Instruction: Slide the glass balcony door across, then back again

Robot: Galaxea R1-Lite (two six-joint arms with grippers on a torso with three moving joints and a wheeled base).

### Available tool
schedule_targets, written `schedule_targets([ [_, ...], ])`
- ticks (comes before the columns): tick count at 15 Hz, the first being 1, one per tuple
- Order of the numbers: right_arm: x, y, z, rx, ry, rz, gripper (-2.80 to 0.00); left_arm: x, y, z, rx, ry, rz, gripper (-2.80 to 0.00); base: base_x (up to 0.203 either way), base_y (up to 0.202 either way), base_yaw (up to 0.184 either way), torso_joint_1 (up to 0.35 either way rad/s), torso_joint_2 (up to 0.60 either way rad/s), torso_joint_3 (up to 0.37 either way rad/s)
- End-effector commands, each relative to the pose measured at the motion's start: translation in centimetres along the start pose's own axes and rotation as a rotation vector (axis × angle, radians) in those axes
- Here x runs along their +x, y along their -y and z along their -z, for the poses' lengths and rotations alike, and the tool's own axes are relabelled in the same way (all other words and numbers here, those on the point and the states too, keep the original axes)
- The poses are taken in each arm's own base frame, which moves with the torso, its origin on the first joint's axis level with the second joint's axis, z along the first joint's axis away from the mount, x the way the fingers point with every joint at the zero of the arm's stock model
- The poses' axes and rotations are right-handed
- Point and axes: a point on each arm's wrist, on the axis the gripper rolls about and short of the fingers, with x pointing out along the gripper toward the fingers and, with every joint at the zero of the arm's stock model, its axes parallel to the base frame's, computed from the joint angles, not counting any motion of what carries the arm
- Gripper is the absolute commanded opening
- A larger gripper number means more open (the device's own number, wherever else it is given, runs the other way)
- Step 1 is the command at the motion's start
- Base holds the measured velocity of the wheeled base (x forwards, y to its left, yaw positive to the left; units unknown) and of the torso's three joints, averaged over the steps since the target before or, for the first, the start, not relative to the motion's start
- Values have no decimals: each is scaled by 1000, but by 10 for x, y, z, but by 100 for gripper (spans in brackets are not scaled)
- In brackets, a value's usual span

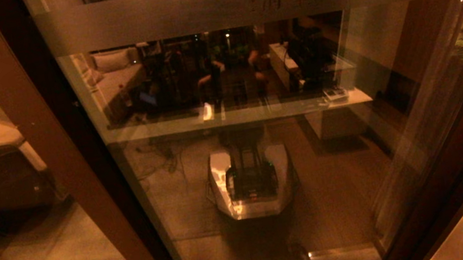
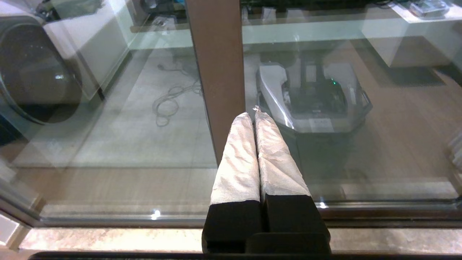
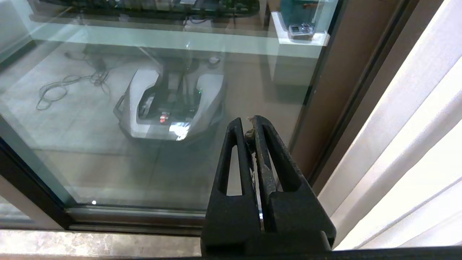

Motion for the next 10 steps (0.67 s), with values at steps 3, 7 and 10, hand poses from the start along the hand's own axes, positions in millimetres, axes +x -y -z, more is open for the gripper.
schedule_targets([
  [3, 0, 0, 1, -1, -3, -1, -280, 0, 0, 0, 1, 0, 1, -280, 0, 0, 0, 0, 0, 0],
  [7, 0, 0, 1, 0, -3, -1, -280, 0, 0, 0, 1, 0, -1, -280, 0, 0, 0, 0, 0, 0],
  [10, 0, 0, 1, 0, -3, -1, -280, 0, 0, 0, 1, 0, -1, -280, 0, 0, 0, 0, 0, 0],
])
